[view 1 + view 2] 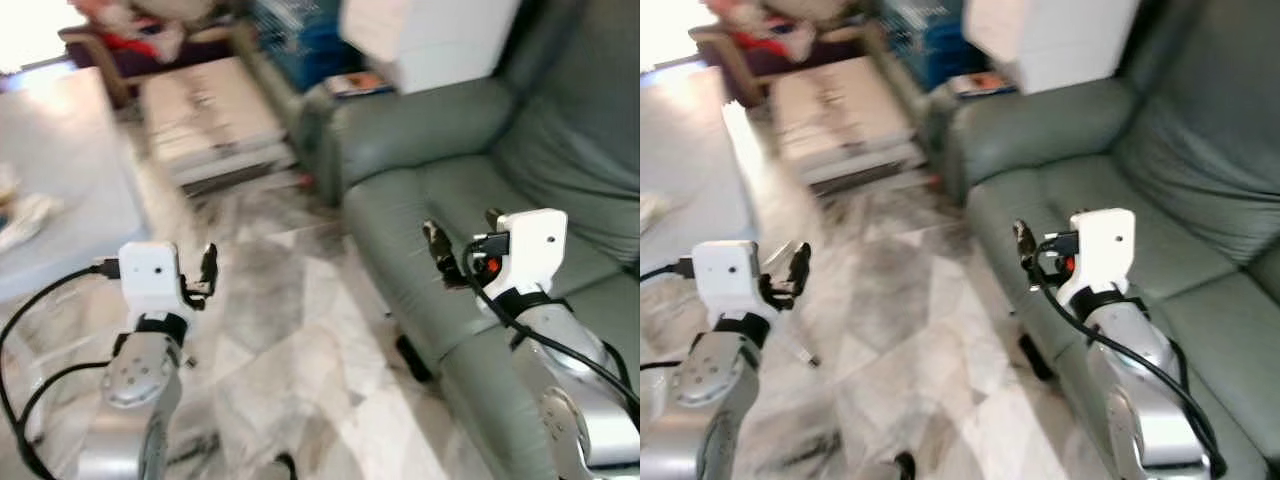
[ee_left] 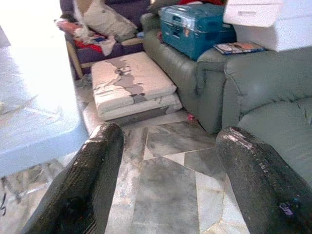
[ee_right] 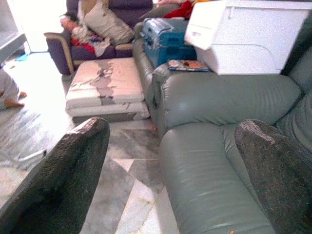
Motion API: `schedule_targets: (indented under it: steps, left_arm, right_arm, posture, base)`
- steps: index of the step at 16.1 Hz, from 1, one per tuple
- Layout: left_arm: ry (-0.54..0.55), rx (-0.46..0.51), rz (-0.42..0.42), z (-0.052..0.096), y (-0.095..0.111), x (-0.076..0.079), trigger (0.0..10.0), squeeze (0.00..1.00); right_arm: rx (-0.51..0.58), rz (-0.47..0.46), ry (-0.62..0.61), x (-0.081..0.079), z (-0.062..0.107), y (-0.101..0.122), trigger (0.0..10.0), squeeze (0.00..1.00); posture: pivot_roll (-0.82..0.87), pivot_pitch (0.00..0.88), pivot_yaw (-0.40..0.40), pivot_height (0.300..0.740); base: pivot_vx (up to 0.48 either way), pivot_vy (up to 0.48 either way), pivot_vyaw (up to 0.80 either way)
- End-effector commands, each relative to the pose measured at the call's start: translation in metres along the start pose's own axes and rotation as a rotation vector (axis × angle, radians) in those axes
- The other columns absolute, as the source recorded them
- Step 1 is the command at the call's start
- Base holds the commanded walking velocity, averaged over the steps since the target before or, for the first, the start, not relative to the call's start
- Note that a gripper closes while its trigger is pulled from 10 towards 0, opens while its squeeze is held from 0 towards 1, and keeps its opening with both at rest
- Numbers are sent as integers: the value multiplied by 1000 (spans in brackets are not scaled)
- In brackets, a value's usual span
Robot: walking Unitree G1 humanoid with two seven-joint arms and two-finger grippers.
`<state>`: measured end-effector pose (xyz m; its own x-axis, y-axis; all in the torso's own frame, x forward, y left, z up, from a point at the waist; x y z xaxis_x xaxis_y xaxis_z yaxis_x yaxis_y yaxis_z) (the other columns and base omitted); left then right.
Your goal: Picking trash to rubbish bin
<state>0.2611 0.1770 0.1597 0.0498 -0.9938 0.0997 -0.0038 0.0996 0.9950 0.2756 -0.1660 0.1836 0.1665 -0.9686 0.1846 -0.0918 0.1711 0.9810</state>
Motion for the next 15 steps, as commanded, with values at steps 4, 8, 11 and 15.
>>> schedule_targets:
  steps: [4,8,11,15]
  left_arm:
    - [60,42,-35,-2,6,-6,10000,0]
    - [60,98,-74,-5,15,0,10000,0]
    - [75,83,-12,-6,12,0,10000,0]
    - [68,83,-21,-5,11,1,10000,0]
  right_arm:
    - [39,3,12,-4,-1,11,10000,0]
    - [63,2,32,-7,-2,18,10000,0]
    - [70,1,43,-9,-2,20,10000,0]
    - [81,-11,49,-10,-2,22,10000,0]
  posture:
    - [-1,97,-13,740]
    - [-2,94,-13,740]
    - [-4,94,-14,740]
    - [-6,97,-16,740]
  base:
    - [0,0,800]
    - [0,0,800]
    - [0,0,800]
    - [0,0,800]
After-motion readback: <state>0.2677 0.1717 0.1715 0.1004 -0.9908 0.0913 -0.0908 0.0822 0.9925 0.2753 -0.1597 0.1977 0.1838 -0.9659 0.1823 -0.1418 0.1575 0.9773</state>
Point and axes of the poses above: a point about 5 cm out from each wrist's last joint towards the gripper, its own z axis pointing back from the gripper into the wrist, its own y axis along the axis of the wrist's last joint, x = y × z, the point moved 1 cm from there along -z, pointing out of the wrist towards the gripper, and after that the axes turned 8 degrees about z, right-handed, at the moved point
